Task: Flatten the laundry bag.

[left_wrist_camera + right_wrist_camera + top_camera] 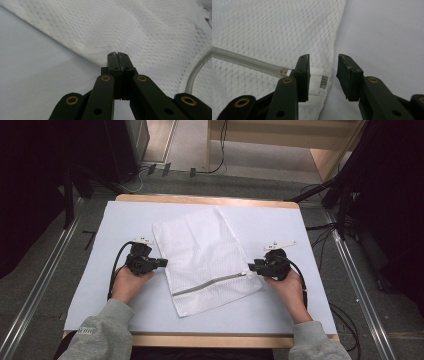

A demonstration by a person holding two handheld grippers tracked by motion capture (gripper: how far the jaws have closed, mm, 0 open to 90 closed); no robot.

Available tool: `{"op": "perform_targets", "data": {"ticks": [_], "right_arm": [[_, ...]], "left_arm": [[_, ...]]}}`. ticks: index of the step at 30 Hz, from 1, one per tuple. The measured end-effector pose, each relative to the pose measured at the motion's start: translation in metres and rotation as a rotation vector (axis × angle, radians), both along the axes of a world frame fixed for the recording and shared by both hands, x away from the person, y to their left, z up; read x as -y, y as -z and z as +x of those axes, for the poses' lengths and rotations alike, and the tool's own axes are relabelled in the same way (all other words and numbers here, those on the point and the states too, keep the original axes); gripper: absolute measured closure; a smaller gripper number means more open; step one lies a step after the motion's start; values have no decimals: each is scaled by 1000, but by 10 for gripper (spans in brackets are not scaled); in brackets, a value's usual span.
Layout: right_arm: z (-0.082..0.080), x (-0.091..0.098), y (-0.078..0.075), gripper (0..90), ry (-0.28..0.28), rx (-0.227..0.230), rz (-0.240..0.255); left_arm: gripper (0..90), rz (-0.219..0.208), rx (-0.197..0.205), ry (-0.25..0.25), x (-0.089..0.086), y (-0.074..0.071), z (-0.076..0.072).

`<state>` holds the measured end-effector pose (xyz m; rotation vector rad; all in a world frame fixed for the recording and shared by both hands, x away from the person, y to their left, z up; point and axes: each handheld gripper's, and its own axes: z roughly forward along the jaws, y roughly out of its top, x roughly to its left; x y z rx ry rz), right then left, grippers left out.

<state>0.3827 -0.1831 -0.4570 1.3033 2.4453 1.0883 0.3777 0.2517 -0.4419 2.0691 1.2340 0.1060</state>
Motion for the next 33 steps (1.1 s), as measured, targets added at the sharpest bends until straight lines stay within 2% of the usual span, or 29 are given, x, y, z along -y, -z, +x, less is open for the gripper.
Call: {"op": "perform_targets", "data": {"ticks": [3,5,8,9,10,12,13,14,15,16,20,21,22,23,26,29,31,33], "right_arm": [[1,-6,4,620,-10,-17,0],[2,-7,5,617,-14,-12,0],[11,-20,9,608,-23,-10,12],[13,-25,10,611,-32,-4,-12],[13,-25,10,611,-32,-4,-12],[15,-35,12,750,-39,5,-40],[15,-35,12,750,-39,5,-40],[13,-38,11,875,-41,-21,-41],[13,-38,11,875,-41,-21,-41],[10,-41,9,898,-59,-40,-44],[3,-44,6,899,-75,-56,-34],[-5,-47,4,898,-89,-61,-15],[-5,-47,4,898,-89,-61,-15],[-15,-51,4,897,-119,-65,-1],[-25,-56,3,896,-141,-68,4],[-33,-64,3,894,-169,-53,-22],[-35,-68,5,890,-167,-38,-64],[-34,-68,7,890,-165,-38,-84]], "left_arm": [[900,6,-10,-5,-6,1,6],[900,16,-15,-9,-10,2,10],[900,2,-24,-32,-19,4,17],[900,2,-24,-32,-19,4,17],[900,5,-23,-35,-20,4,18],[900,-3,-26,-42,-23,5,21],[900,-1,-31,-42,-24,5,21],[900,4,-32,-40,-25,5,22],[900,1,-28,-45,-26,4,22],[900,-3,-23,-49,-28,3,23],[900,-13,-16,-68,-36,0,25],[900,-13,-17,-76,-38,0,25],[900,-12,-18,-81,-41,0,26],[900,-14,-19,-90,-43,1,28],[900,-17,-25,-97,-46,3,31],[900,-18,-31,-94,-46,5,35],[900,-21,-40,-92,-46,6,36],[900,-31,-39,-89,-46,7,37]]}}
